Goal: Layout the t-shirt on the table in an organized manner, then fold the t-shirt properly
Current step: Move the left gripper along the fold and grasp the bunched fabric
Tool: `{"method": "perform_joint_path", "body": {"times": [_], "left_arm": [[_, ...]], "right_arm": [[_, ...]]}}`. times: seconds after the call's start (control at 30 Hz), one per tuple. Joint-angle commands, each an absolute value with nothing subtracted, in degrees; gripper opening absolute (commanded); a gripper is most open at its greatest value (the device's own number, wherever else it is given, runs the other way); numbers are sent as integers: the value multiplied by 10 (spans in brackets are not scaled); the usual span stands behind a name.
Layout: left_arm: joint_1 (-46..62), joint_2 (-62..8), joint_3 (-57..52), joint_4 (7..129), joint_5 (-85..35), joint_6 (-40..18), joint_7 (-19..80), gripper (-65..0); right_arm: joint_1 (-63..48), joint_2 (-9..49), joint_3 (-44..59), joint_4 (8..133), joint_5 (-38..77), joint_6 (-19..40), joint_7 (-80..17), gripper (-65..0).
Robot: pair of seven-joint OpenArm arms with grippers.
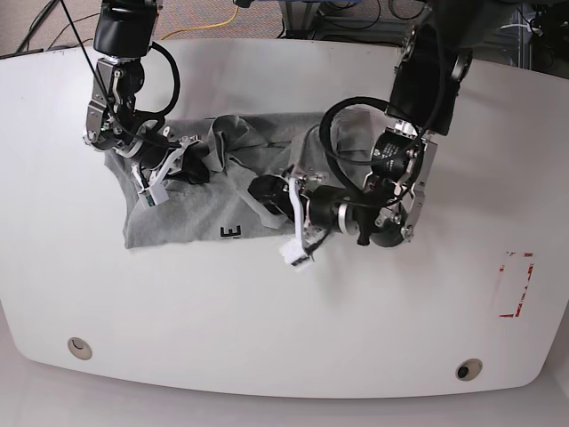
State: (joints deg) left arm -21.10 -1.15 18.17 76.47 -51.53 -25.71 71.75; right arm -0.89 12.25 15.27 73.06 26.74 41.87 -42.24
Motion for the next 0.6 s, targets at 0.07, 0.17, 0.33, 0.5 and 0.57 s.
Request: {"method": "perform_joint_path", "body": {"times": [0.07, 0.17, 0.33, 0.5, 0.57], "left_arm": [[-222, -38, 143, 775, -526, -225, 712, -289], [-222, -50, 118, 774, -526, -182, 711, -269], [-222, -65, 105, 772, -525, -160, 710, -268], [-219, -72, 105, 772, -481, -160, 699, -268], [-219, -72, 104, 772, -459, -160, 699, -268]], "right_arm": [[-21, 126, 146, 717, 184, 400, -507, -631], [-21, 126, 146, 717, 184, 400, -507, -631], [-21, 126, 146, 717, 184, 400, -507, -631], [-21, 124, 146, 716, 184, 400, -507, -631], [-21, 124, 146, 716, 184, 400, -507, -631]]}}
